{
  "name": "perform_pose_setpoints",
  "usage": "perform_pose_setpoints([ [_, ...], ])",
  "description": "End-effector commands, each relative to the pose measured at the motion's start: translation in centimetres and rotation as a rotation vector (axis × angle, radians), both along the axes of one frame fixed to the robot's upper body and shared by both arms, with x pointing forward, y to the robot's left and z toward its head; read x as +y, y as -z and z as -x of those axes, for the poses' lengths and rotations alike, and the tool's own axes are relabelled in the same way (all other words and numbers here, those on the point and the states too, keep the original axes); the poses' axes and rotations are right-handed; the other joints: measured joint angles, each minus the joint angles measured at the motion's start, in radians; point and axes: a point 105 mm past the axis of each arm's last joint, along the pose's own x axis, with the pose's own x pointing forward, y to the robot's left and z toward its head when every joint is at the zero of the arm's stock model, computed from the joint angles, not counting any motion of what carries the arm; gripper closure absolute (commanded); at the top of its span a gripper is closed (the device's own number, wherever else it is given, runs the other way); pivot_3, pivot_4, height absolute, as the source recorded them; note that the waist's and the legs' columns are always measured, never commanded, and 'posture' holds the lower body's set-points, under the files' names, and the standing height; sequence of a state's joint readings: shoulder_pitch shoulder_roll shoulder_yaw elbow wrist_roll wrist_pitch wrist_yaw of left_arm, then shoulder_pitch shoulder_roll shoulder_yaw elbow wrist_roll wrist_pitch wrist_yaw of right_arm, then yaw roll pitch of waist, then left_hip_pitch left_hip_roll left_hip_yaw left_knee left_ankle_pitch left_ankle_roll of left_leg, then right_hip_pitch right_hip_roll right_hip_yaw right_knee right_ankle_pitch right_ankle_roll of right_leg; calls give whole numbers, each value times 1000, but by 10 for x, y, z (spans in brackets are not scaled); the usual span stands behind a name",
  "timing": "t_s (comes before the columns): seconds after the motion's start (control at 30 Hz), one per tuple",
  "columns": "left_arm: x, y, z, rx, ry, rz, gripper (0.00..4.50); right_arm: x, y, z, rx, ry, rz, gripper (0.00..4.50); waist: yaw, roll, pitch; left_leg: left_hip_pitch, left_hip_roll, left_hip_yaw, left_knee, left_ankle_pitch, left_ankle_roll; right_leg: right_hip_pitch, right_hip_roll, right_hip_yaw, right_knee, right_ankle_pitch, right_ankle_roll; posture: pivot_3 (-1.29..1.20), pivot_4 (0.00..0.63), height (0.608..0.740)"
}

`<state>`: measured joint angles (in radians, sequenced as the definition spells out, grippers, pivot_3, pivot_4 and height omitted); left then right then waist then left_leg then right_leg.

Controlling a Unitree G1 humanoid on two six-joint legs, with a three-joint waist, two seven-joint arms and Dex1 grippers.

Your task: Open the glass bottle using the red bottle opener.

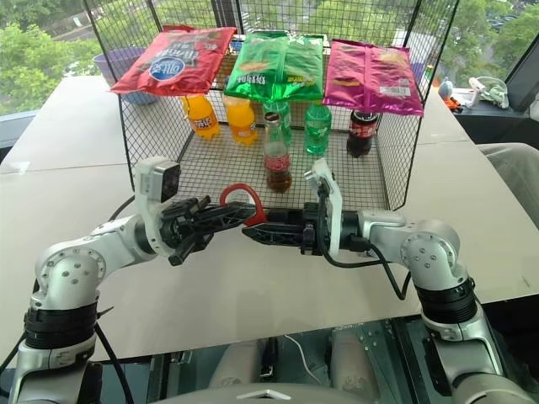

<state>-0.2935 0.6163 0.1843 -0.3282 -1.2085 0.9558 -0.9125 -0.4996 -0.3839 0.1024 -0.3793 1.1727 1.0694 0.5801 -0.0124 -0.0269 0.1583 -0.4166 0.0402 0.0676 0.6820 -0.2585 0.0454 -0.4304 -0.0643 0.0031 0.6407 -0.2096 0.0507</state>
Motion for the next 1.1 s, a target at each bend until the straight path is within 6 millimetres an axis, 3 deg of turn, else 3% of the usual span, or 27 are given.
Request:
perform_pose_setpoints([
  [0.03, -3, -8, 2, -48, 15, 13, 4500, 2, -7, 4, -33, -32, -8, 2464, 0, 0, 0, 0, 0, 0, 0, 0, 0, 0, 0, 0, 0, 0, 0, 0, 150, 740],
  [0.53, -4, -9, 3, -49, 22, 9, 4500, 4, -7, 2, -34, -38, -6, 2464, 0, 0, 1, 0, 0, 0, 0, 0, 0, 0, 0, 0, 0, 0, 0, 0, 150, 740],
  [0.63, -5, -9, 3, -50, 24, 7, 4500, 4, -6, 3, -35, -40, -2, 3241, 0, 0, 1, 0, 0, 0, 0, 0, 0, 0, 0, 0, 0, 0, 0, 0, 150, 740],
  [0.7, -6, -9, 3, -51, 25, 7, 4500, 4, -6, 2, -34, -40, 2, 4190, 0, 0, 1, 0, 0, 0, 0, 0, 0, 0, 0, 0, 0, 0, 0, 0, 150, 740],
  [0.73, -6, -9, 4, -52, 25, 6, 4500, 4, -6, 2, -35, -41, 3, 4431, 0, 0, 1, 0, 0, 0, 0, 0, 0, 0, 0, 0, 0, 0, 0, 0, 150, 740],
  [1.03, -2, -12, -4, -73, -15, 16, 4500, 4, -2, 2, -39, -32, 14, 4431, 0, 0, 2, 0, 0, 0, -1, 0, 0, 0, 0, 0, -1, 0, 0, 0, 150, 740],
  [1.07, -2, -12, -3, -74, -11, 15, 3770, 4, -2, 1, -41, -26, 13, 4500, 0, 0, 2, 0, 0, 0, -1, 0, 0, 0, 0, 0, -1, 0, 0, 0, 150, 740],
  [1.1, 0, -12, -5, -83, -31, 9, 3497, 3, -2, 1, -45, -15, 8, 4500, 0, 0, 2, 0, 0, 0, -1, 0, 0, 0, 0, 0, -1, 0, 0, 0, 150, 740],
])
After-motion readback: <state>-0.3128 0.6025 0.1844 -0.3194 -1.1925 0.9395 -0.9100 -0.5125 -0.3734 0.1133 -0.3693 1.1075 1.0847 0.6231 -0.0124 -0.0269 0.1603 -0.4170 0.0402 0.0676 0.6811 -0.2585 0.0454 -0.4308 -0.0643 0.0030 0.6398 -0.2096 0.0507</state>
